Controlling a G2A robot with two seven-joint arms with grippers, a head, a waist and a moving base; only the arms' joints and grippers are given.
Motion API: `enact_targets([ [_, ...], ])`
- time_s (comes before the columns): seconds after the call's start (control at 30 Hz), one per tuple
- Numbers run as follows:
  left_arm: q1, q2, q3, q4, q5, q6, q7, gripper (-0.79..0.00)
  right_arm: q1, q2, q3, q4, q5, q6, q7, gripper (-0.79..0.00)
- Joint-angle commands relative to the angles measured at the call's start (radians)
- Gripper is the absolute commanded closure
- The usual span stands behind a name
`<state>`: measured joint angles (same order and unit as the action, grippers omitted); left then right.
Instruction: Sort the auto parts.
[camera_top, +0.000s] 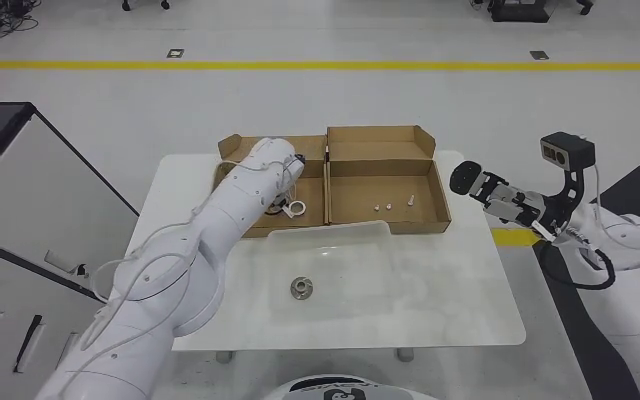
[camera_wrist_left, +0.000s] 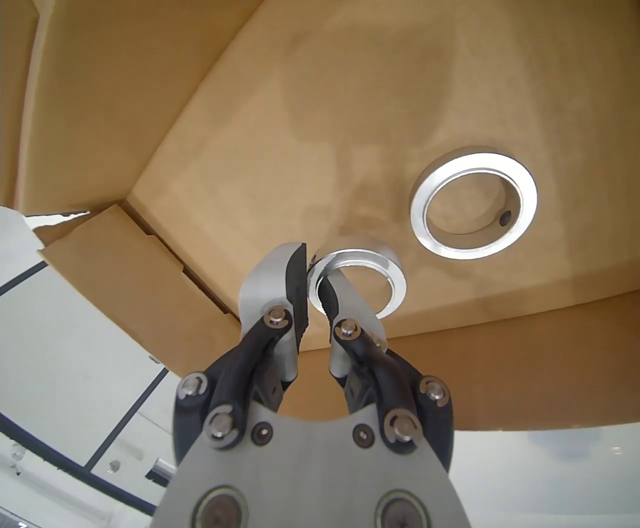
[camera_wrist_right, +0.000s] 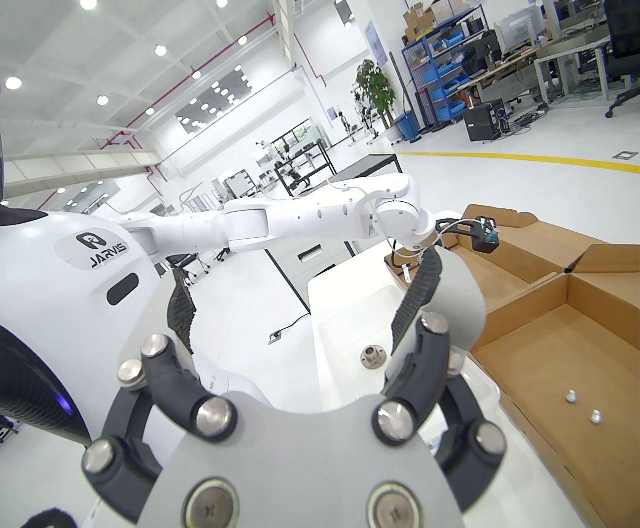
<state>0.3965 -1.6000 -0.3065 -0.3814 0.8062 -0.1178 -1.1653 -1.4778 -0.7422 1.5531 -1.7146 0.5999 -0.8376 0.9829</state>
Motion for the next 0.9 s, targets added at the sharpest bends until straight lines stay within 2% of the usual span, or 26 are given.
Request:
enact_targets([
  [0.0, -0.002, -0.012, -0.001, 0.024, 0.0, -0.004, 0.01, 0.0, 0.0, 0.0, 0.0, 0.0, 0.0, 0.0, 0.0, -0.785],
  [0.07, 0.0, -0.023, -0.002, 0.046, 0.001, -0.005, 0.021, 0.0, 0.0, 0.0, 0.0, 0.0, 0.0, 0.0, 0.0, -0.785],
  [0.17, 0.004, -0.038, -0.002, 0.076, 0.003, -0.004, 0.033, -0.065, 0.0, 0.0, 0.0, 0.0, 0.0, 0.0, 0.0, -0.785],
  [0.27, 0.006, -0.05, -0.006, 0.102, 0.001, -0.008, 0.036, -0.169, 0.0, 0.0, 0.0, 0.0, 0.0, 0.0, 0.0, -0.785],
  [0.37, 0.002, -0.061, -0.01, 0.122, 0.0, -0.011, 0.041, -0.379, 0.0, 0.0, 0.0, 0.0, 0.0, 0.0, 0.0, -0.785],
  [0.4, 0.0, -0.063, -0.012, 0.128, 0.0, -0.012, 0.041, -0.603, 0.0, 0.0, 0.0, 0.0, 0.0, 0.0, 0.0, -0.785],
  [0.43, -0.002, -0.066, -0.013, 0.134, -0.001, -0.012, 0.043, -0.72, 0.0, 0.0, 0.0, 0.0, 0.0, 0.0, 0.0, -0.785],
  [0.47, -0.006, -0.068, -0.015, 0.141, 0.0, -0.012, 0.043, -0.785, 0.0, 0.0, 0.0, 0.0, 0.0, 0.0, 0.0, -0.785],
  [0.87, -0.091, -0.072, -0.049, 0.172, -0.007, -0.016, 0.057, -0.785, 0.0, 0.0, 0.0, 0.0, 0.0, 0.0, 0.0, -0.785],
])
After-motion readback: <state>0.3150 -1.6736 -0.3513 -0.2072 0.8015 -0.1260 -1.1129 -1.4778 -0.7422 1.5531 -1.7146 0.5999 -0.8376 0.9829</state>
